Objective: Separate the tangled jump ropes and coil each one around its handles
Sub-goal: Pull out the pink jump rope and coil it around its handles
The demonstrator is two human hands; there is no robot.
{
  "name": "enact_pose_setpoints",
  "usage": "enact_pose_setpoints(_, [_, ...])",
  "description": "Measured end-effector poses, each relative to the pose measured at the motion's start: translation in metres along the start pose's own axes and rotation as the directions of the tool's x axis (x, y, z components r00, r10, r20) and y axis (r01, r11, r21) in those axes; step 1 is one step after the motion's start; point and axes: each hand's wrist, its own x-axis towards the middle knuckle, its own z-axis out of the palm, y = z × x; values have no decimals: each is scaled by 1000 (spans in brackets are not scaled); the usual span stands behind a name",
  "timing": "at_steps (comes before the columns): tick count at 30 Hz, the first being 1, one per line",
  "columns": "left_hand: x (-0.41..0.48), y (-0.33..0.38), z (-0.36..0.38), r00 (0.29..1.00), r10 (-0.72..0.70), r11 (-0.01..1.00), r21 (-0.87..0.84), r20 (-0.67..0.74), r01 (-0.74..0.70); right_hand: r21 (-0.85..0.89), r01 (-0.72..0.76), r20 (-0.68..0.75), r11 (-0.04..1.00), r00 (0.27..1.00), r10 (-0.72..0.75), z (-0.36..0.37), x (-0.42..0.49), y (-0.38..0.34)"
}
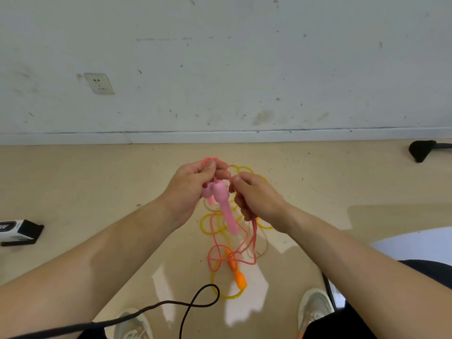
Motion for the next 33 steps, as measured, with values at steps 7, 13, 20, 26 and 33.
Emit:
enact_pose_setpoints(7, [5,-13,10,969,-47,991,-130,-244,16,-496,211,-85,842,954,-289,25,-9,-3])
enact_pose_setpoints(13, [2,-19,16,959,108,989,127,-261,-77,-214,165,-137,963,971,-197,15,-11,-12])
enact_pose_setpoints(20, [-4,-19,30,978,-29,998,54,-205,41,-567,180,-92,804,956,-279,10,-7,-3])
enact_pose_setpoints(26, [-5,-9,27,971,-238,958,-171,-17,232,-627,123,-174,769,940,-292,4,-4,-1])
enact_pose_setpoints(33, [-3,-13,11,998,-20,998,54,-63,23,-585,211,-111,783,936,-335,12,-15,-13])
